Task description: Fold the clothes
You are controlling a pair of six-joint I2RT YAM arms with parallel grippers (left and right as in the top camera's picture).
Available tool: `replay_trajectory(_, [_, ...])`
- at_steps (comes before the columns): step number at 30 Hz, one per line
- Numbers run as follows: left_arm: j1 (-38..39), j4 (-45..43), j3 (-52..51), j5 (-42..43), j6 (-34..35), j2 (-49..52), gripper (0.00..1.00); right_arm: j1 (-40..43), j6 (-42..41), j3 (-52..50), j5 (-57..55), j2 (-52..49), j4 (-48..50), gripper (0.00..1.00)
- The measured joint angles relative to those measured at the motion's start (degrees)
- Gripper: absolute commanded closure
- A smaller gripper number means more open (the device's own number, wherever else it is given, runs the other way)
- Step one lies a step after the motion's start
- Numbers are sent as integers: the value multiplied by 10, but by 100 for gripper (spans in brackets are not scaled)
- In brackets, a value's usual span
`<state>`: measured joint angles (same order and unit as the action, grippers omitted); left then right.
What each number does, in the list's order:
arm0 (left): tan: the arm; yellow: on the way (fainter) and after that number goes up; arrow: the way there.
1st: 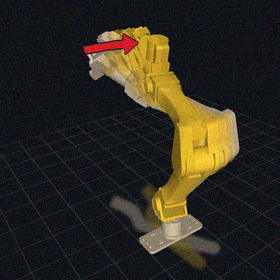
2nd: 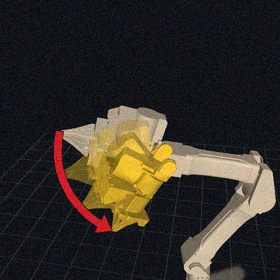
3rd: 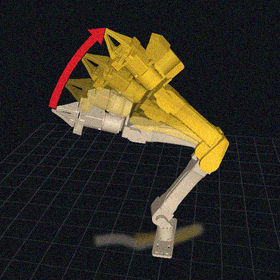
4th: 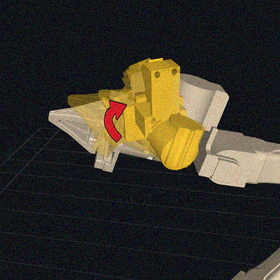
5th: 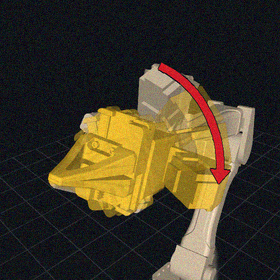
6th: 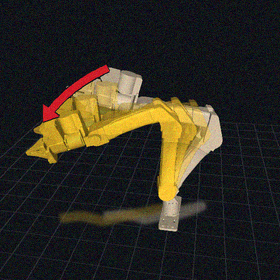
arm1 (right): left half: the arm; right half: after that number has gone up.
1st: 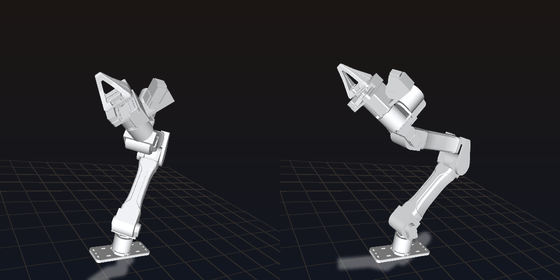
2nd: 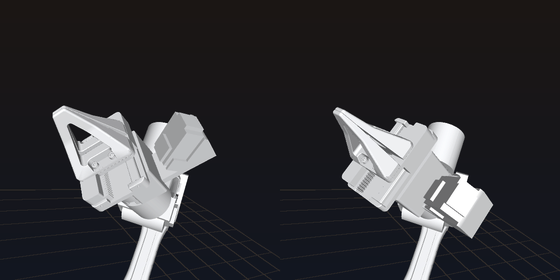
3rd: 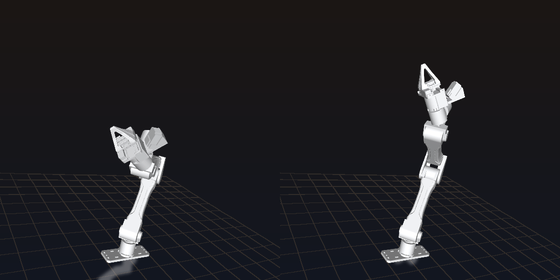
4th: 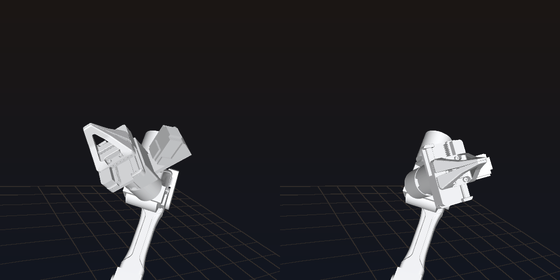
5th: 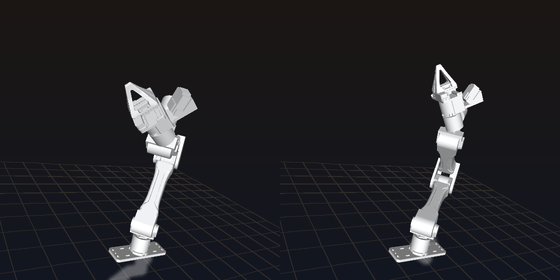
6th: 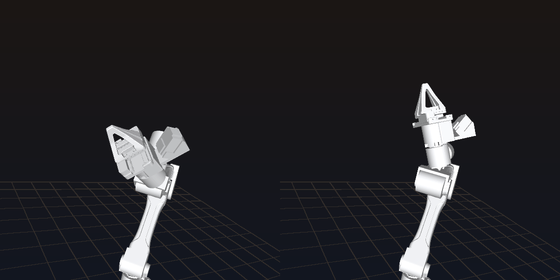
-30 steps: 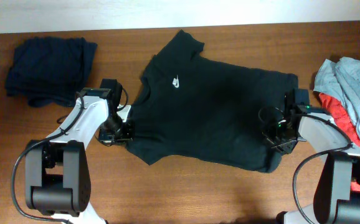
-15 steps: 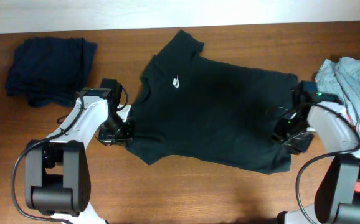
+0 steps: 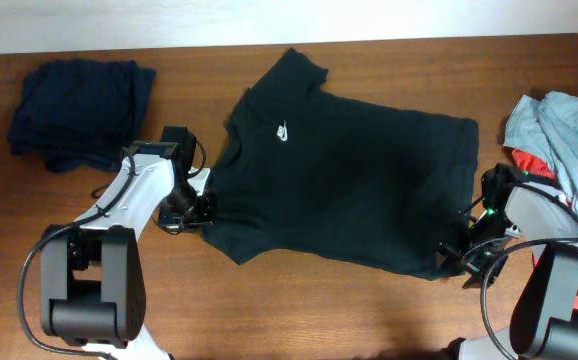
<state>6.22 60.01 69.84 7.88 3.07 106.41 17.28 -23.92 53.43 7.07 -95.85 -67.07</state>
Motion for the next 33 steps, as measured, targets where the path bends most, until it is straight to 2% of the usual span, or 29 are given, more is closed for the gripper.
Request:
replay_trajectory(8, [0,0,0,0,0,0,97,0,7,-80,21,0,96,36])
replay_trajectory(11, [0,0,0,0,0,0,97,0,7,-90,21,12,104,41])
replay_trajectory(12, [0,0,0,0,0,0,97,0,8,-92,21,13,105,48])
replay_trajectory(15, [0,0,0,0,0,0,97,0,15,-95,23,16,106,86])
replay_trajectory(17, [0,0,0,0,0,0,97,0,19,-96,31,16,106,96])
replay_trajectory(28, [0,0,0,0,0,0,99,0,32,-83,38,6,92,96])
replay_trajectory(33, [0,5,2,0,0,0,99,0,34,-39,34,0,39,96])
